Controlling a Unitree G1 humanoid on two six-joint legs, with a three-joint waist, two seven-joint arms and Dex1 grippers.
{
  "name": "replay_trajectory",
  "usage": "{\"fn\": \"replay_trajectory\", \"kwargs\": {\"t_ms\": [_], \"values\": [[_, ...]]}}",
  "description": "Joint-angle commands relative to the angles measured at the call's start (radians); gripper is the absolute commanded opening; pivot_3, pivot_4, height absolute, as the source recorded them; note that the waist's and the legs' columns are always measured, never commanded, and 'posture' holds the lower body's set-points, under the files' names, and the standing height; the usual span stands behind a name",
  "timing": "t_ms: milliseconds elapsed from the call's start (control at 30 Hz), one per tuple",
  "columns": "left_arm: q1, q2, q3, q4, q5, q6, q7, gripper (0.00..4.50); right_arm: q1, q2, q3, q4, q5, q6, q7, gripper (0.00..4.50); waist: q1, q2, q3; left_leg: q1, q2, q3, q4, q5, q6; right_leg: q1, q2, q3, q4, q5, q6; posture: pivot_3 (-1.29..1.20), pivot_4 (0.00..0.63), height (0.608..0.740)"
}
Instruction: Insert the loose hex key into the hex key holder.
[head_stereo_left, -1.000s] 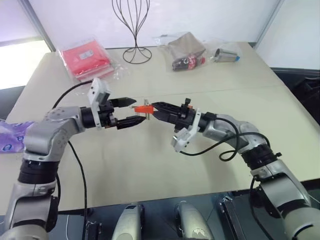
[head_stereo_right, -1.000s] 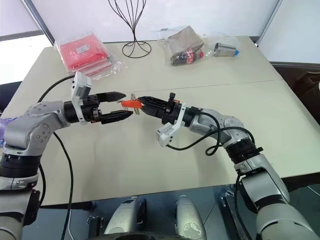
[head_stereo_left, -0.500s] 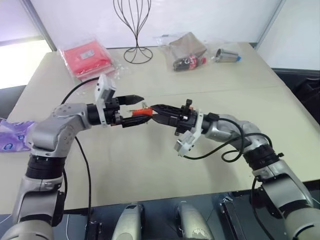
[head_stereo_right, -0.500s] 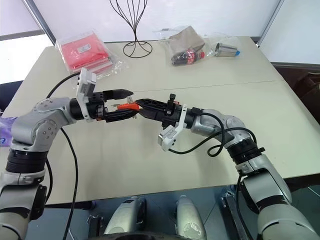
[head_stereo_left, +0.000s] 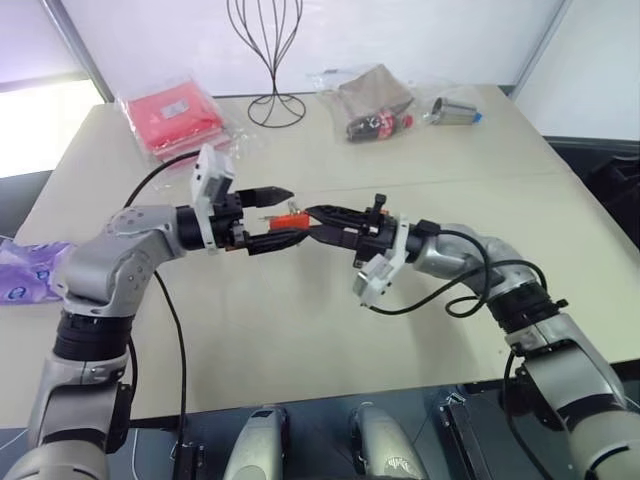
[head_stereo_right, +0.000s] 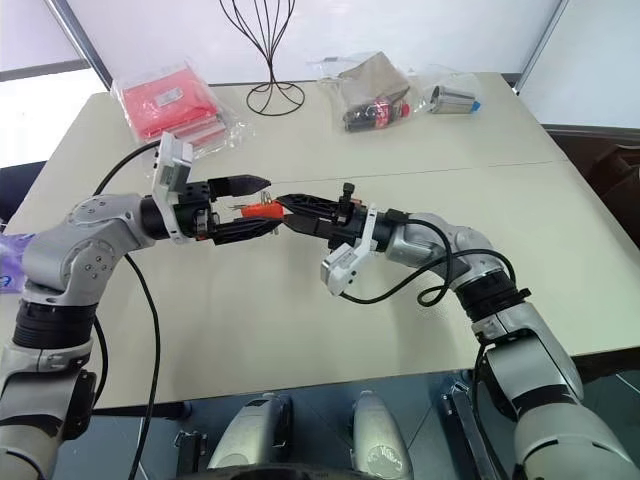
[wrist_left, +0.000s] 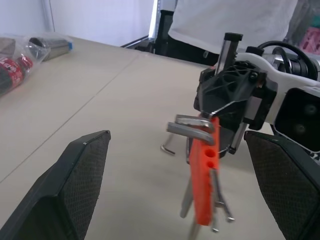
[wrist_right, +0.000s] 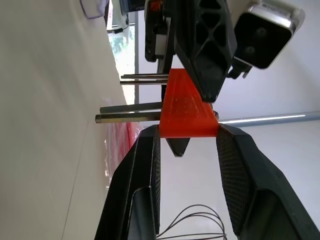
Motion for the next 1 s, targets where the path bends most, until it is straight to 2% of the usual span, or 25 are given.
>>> {"fn": "replay_trajectory", "kwargs": {"t_ms": [33,167,233,300,500,1000], "values": [[0.001,0.015,0.039,-0.040,-0.020,0.002,0.001,4.50,-0.039,-0.010,-0.029,0.016,0.019,-0.021,-0.015,1.02,0.000,0.000,0.000,0.000,0.000,0.000,0.000,0.000,0.000,0.000,0.000,0.000,0.000,0.000,0.000,0.00,0.150,0.740],[0.007,0.015,0.044,-0.037,-0.016,0.000,0.002,4.50,-0.048,-0.010,-0.032,0.027,0.021,-0.026,-0.014,1.02,0.000,0.000,0.000,0.000,0.000,0.000,0.000,0.000,0.000,0.000,0.000,0.000,0.000,0.000,0.000,0.00,0.150,0.740],[0.008,0.013,0.046,-0.036,-0.015,0.000,0.002,3.96,-0.047,-0.010,-0.033,0.024,0.024,-0.027,-0.011,1.02,0.000,0.000,0.000,0.000,0.000,0.000,0.000,0.000,0.000,0.000,0.000,0.000,0.000,0.000,0.000,0.00,0.150,0.740],[0.006,0.011,0.046,-0.030,-0.010,-0.003,0.001,3.16,-0.047,-0.010,-0.032,0.023,0.025,-0.027,-0.009,1.02,0.000,0.000,0.000,0.000,0.000,0.000,0.000,0.000,0.000,0.000,0.000,0.000,0.000,0.000,0.000,0.00,0.150,0.740],[-0.001,0.007,0.042,-0.014,0.002,-0.011,-0.003,0.04,-0.048,-0.008,-0.034,0.009,0.028,-0.022,-0.002,1.02,0.000,0.000,0.000,0.000,0.000,0.000,0.000,0.000,0.000,0.000,0.000,0.000,0.000,0.000,0.000,0.00,0.150,0.740],[0.005,-0.001,0.019,-0.019,0.017,-0.011,-0.004,0.04,-0.043,-0.002,-0.039,-0.018,0.048,-0.005,0.016,1.02,0.000,0.000,0.000,0.000,0.000,0.000,0.000,0.000,0.000,0.000,0.000,0.000,0.000,0.000,0.000,0.00,0.150,0.740]]}}
